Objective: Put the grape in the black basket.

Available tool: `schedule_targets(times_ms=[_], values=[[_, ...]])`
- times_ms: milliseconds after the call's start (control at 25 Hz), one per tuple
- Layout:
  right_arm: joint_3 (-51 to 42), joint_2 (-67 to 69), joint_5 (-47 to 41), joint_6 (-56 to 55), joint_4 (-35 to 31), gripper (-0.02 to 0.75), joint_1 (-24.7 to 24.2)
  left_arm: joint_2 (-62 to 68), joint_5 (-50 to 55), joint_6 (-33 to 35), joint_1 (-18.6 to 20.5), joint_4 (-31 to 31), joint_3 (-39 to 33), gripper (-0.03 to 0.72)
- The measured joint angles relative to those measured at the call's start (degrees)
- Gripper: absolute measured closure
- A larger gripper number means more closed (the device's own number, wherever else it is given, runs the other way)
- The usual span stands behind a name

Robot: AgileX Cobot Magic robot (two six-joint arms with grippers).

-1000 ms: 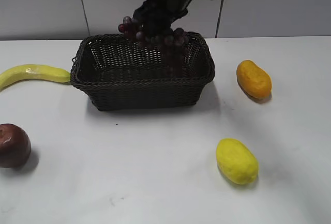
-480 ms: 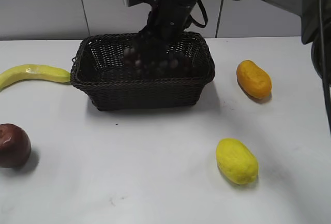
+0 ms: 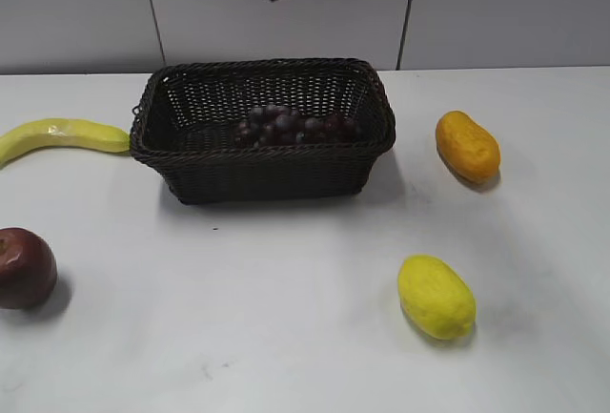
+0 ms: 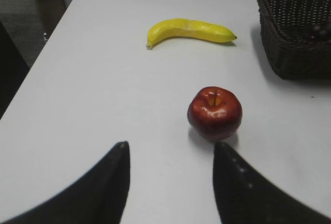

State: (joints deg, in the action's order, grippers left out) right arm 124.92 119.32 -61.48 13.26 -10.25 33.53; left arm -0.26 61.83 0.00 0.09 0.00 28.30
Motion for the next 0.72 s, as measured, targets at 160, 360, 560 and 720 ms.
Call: schedule_targets(times_ms=[160,360,560,720], values=[[0.0,-8.19,-4.17,0.0,1.44,0.176,0.0,0.0,0.0,0.0,0.0,0.0,0.0,0.199],[-4.06,-19.08,-6.88,-0.93,2.04,0.176,0.0,0.0,0.0,0.0,0.0,0.0,0.0,0.199],[-13.68,-28.8,-7.72,-3.56,4.26,0.176,0.0,0.0,0.0,0.0,0.0,0.0,0.0,0.199],[-25.12,-35.15,-7.82,-6.22,5.88,0.176,0.0,0.0,0.0,0.0,0.0,0.0,0.0,0.199]])
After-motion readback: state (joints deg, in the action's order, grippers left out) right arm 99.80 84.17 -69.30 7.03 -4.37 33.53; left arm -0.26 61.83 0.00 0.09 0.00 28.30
